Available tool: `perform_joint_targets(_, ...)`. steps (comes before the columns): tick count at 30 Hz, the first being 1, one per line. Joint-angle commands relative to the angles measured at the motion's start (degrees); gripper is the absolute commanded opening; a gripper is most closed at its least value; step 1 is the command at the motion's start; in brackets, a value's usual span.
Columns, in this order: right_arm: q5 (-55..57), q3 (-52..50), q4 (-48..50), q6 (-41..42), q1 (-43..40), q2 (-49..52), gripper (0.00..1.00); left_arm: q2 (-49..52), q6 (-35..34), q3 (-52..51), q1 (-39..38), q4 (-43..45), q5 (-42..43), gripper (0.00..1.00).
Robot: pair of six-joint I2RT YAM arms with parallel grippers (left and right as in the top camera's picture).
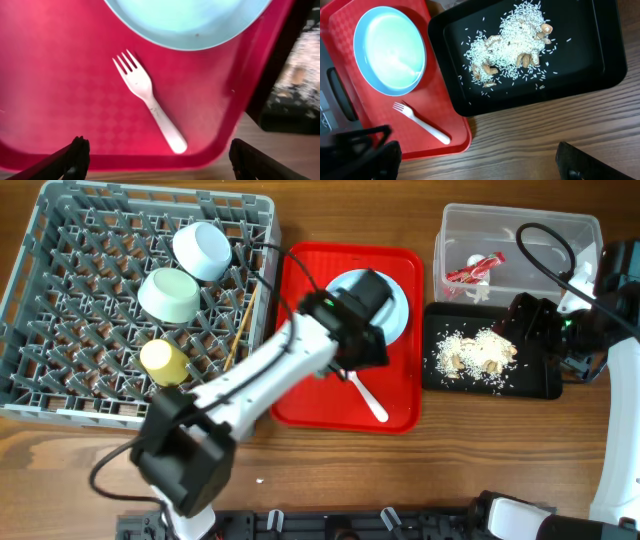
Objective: Sort waste into correct bins and load items into the dishwasher rack
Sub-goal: 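Grasp the white plastic fork on the red tray with the left gripper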
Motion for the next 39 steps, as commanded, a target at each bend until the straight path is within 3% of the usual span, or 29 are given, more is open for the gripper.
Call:
perform_joint_targets(1, -0.31, 0.83, -0.09, -0.76, -0.11, -0.92, 1.00, 4.00, -8.61, -0.94, -3.87, 0.59, -7.28, 0.86)
perform_joint_targets(6, -0.31, 0.83, -0.11, -0.79, -0.11, -0.92, 1.00, 9.05, -13.25, -0.94, -5.53, 1.29, -7.43, 0.83)
perform_joint_targets(11, -0.31, 0.83, -0.11, -0.76, -0.11, -0.92, 1.00, 11.63, -14.84, -0.94, -5.51, 3.56, -7.39, 0.75)
perform_joint_targets(19, -0.33, 0.83, -0.11, -0.79, -0.11, -0.92, 1.00, 15.21, -16.26, -0.94, -5.44, 4.42, -6.38, 0.72)
perform_joint_targets(26, -0.31, 0.83, -0.13, -0.76, -0.11, -0.92, 1.00, 15.21, -16.28, -0.94, -5.46, 5.11, -6.36, 0.37)
perform_joint_targets(31, -0.31, 0.83, -0.13, -0.76, -0.11, -0.92, 1.00, 15.21, -16.28, -0.94, -5.46, 5.11, -6.36, 0.26)
perform_joint_targets(39, -0.31, 0.83, -0.15, -0.79, -0.11, -0.92, 1.00, 15.21, -16.26, -0.94, -5.46, 5.11, -6.36, 0.21)
